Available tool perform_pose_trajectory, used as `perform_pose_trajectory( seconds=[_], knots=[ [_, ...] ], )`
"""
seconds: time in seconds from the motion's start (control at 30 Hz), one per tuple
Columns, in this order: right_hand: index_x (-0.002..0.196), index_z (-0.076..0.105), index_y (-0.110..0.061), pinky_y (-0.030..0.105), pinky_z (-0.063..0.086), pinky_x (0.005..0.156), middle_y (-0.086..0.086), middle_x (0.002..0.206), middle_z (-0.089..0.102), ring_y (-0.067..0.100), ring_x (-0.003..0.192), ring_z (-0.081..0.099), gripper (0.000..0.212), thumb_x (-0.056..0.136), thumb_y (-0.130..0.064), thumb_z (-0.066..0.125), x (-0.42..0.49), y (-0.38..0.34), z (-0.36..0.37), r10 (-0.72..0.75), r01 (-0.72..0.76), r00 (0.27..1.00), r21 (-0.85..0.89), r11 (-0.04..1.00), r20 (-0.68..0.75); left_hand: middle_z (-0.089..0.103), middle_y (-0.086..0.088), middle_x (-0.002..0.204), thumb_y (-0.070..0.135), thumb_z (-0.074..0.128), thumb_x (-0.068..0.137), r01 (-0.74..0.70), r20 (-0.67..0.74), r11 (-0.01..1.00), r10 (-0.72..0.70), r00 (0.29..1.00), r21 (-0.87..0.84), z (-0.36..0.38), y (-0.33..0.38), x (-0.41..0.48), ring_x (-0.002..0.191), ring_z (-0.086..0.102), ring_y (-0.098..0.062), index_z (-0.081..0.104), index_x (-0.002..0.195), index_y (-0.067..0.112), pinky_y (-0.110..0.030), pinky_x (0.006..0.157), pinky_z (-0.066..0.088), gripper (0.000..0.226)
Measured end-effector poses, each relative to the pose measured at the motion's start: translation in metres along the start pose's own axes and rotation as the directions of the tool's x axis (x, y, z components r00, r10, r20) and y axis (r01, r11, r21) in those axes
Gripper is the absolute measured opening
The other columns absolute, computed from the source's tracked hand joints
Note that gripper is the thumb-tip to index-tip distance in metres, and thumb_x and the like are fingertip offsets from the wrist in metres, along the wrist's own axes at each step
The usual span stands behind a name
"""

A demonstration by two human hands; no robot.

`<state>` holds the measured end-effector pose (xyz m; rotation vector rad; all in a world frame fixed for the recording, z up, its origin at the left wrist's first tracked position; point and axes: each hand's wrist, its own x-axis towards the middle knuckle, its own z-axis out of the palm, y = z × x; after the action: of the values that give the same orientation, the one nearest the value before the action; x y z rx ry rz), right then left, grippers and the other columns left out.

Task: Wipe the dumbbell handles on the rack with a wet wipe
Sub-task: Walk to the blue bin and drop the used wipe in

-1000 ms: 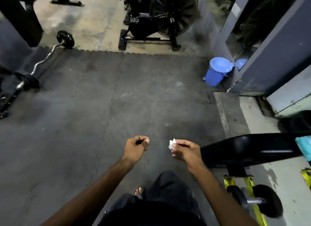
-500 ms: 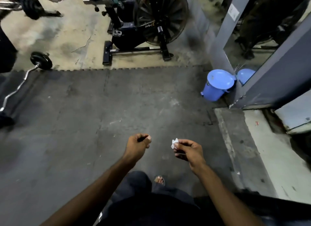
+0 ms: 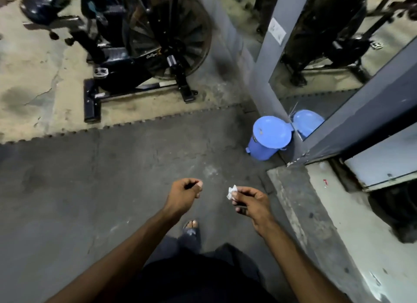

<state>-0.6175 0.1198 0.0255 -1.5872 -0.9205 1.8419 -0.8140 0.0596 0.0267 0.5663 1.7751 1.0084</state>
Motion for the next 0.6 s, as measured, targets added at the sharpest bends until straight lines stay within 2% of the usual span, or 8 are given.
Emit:
perform_pose_trajectory(
  seconds=[0.13,0.23,0.3,0.47,0.6],
  knots=[
    [0.094,0.071,-0.006,0.023,0.05,0.05,0.012,0.078,0.071,0.015,0.059,0.062,0.012,0.084,-0.001,0.073,0.063,-0.05,0.013,-0.012,0.018,0.994,0.048,0.999,-0.112,0.064,-0.005,0.079,0.014,0.062,0.097,-0.026,0.076,0.996,0.019,0.997,0.081,0.007,0.055,0.077,0.068,0.056,-0.013,0.07,0.095,0.004,-0.014,0.055,0.044,0.013],
    [0.094,0.07,-0.004,0.022,0.05,0.049,0.013,0.077,0.07,0.015,0.059,0.061,0.011,0.084,-0.001,0.073,0.107,-0.083,0.016,-0.018,0.035,0.988,0.106,0.994,-0.157,0.066,-0.003,0.079,0.012,0.063,0.096,-0.028,0.128,0.994,0.015,0.992,0.103,0.022,0.09,0.133,0.068,0.058,-0.013,0.069,0.088,0.01,-0.017,0.058,0.046,0.01],
    [0.092,0.07,-0.005,0.022,0.049,0.048,0.013,0.075,0.068,0.016,0.057,0.059,0.01,0.085,0.001,0.072,0.142,-0.102,0.013,-0.007,0.036,0.981,0.149,0.988,-0.194,0.066,-0.005,0.079,0.009,0.063,0.096,-0.032,0.151,0.993,0.015,0.988,0.115,0.039,0.111,0.176,0.067,0.058,-0.013,0.069,0.085,0.011,-0.013,0.054,0.045,0.012],
    [0.094,0.07,-0.006,0.022,0.05,0.05,0.012,0.078,0.071,0.014,0.057,0.061,0.01,0.085,-0.001,0.073,0.233,-0.149,-0.002,0.052,0.005,0.967,0.225,0.974,-0.249,0.067,-0.01,0.083,0.01,0.063,0.096,-0.069,0.204,0.981,0.031,0.979,0.181,0.077,0.172,0.273,0.071,0.059,-0.016,0.069,0.086,0.012,-0.01,0.052,0.044,0.012],
    [0.092,0.071,-0.007,0.025,0.051,0.052,0.011,0.078,0.074,0.016,0.06,0.062,0.009,0.085,-0.003,0.074,0.293,-0.195,-0.011,0.076,0.0,0.958,0.266,0.964,-0.277,0.066,-0.01,0.083,0.007,0.062,0.096,-0.122,0.274,0.968,0.059,0.96,0.219,0.108,0.229,0.342,0.075,0.06,-0.019,0.069,0.093,0.005,-0.01,0.052,0.046,0.008]
  ],
)
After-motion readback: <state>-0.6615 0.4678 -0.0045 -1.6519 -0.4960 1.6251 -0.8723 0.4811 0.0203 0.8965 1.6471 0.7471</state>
